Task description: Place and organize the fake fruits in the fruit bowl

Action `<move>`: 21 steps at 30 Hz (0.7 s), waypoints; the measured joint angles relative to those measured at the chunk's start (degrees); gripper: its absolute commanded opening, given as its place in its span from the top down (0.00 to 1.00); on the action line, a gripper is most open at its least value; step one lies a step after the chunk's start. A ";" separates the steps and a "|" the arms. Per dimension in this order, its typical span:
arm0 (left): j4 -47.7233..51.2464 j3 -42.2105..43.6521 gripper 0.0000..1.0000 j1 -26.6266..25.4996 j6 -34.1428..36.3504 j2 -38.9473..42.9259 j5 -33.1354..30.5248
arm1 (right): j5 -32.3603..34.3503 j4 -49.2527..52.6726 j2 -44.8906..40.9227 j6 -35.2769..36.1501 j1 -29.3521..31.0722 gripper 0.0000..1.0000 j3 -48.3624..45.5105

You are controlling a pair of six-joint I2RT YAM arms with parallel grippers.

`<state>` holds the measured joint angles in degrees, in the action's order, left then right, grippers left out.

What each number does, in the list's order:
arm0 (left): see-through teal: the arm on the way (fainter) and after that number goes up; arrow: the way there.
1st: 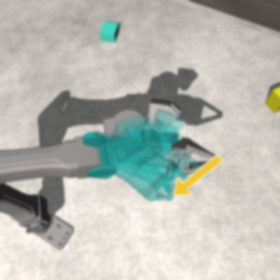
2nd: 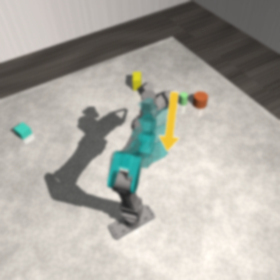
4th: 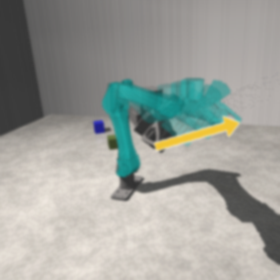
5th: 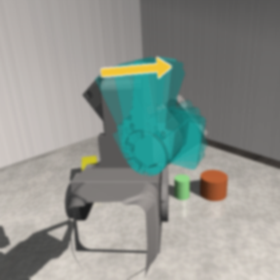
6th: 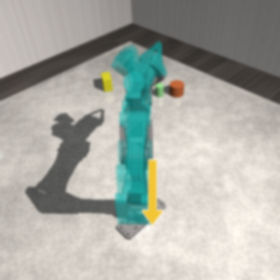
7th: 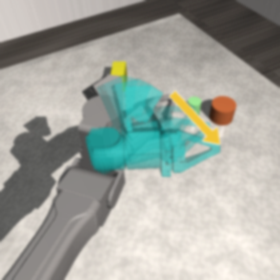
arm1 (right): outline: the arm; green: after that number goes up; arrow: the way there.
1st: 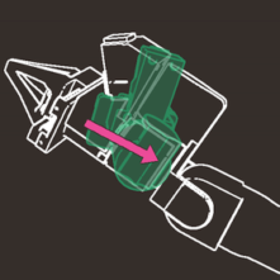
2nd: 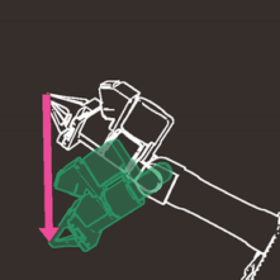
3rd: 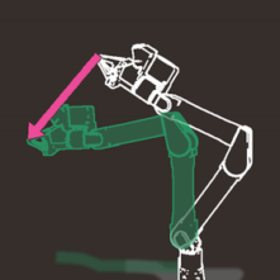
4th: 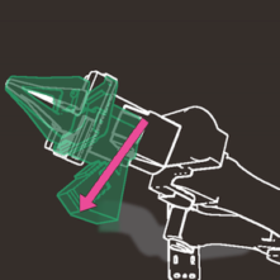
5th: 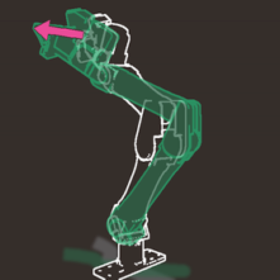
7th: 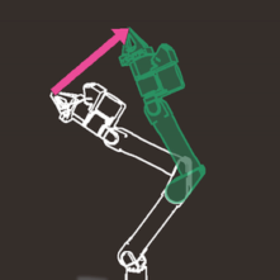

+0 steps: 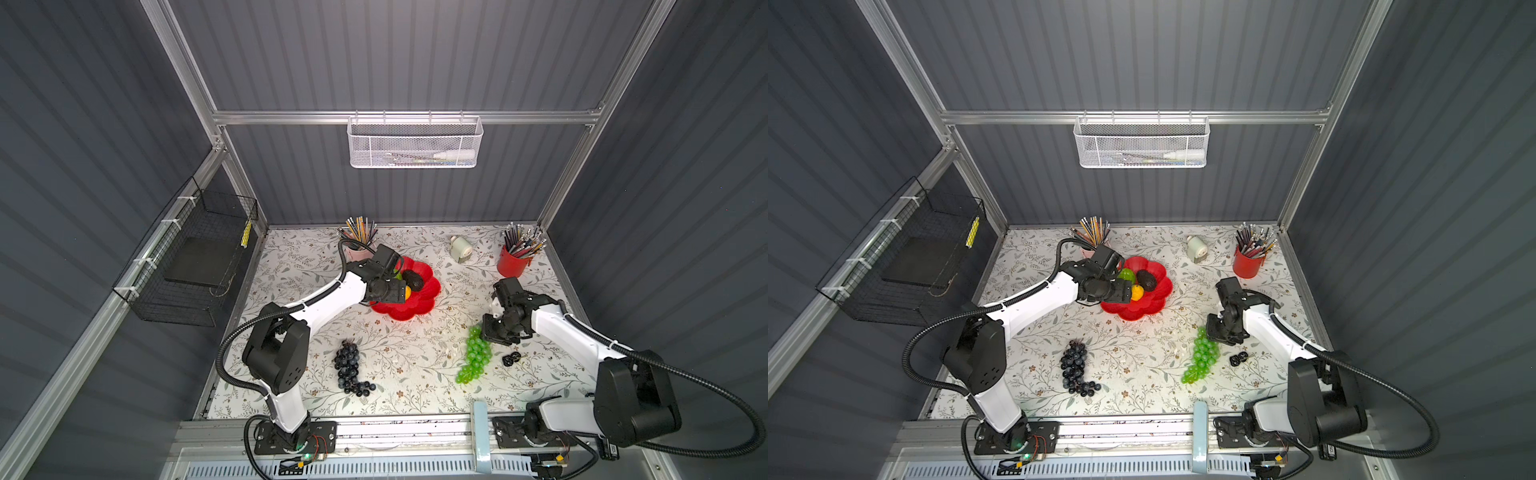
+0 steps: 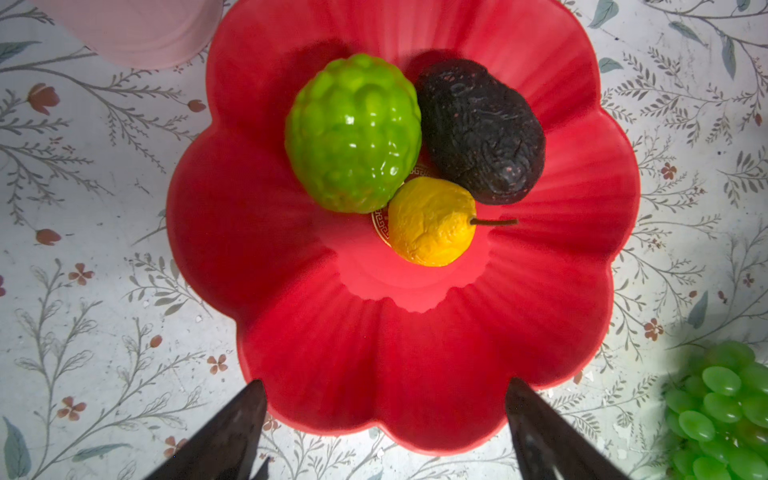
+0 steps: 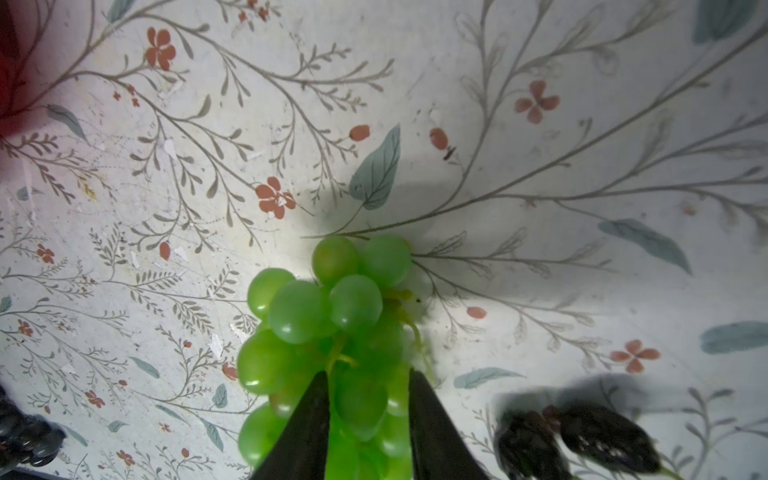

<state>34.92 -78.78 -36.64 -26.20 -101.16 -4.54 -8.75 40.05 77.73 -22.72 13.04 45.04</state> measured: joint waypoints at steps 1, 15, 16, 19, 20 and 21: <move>0.00 0.00 0.10 0.00 0.00 0.00 0.00 | 0.11 -0.13 0.24 0.02 0.00 0.71 -0.11; -0.04 0.00 0.10 0.00 0.00 0.00 0.02 | 2.67 -0.83 -3.67 -0.83 0.09 0.96 -1.01; -0.04 0.00 0.10 0.00 0.00 0.00 0.02 | 2.80 -0.74 -4.11 -0.85 0.09 0.96 -1.01; -0.04 0.00 0.10 0.00 0.00 0.00 0.02 | 2.97 -0.55 -4.81 -0.85 0.20 0.97 -1.01; -0.04 0.00 0.10 0.00 0.00 0.00 0.04 | 2.97 -0.44 -4.87 -0.85 0.31 0.97 -0.98; -0.07 0.00 0.10 0.00 0.00 0.00 0.04 | 2.95 -0.35 -4.87 -0.85 0.46 0.97 -0.98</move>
<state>34.85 -78.78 -36.64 -26.20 -101.16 -4.49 -5.80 39.70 72.86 -23.57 13.50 44.05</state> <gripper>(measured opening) 0.901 0.063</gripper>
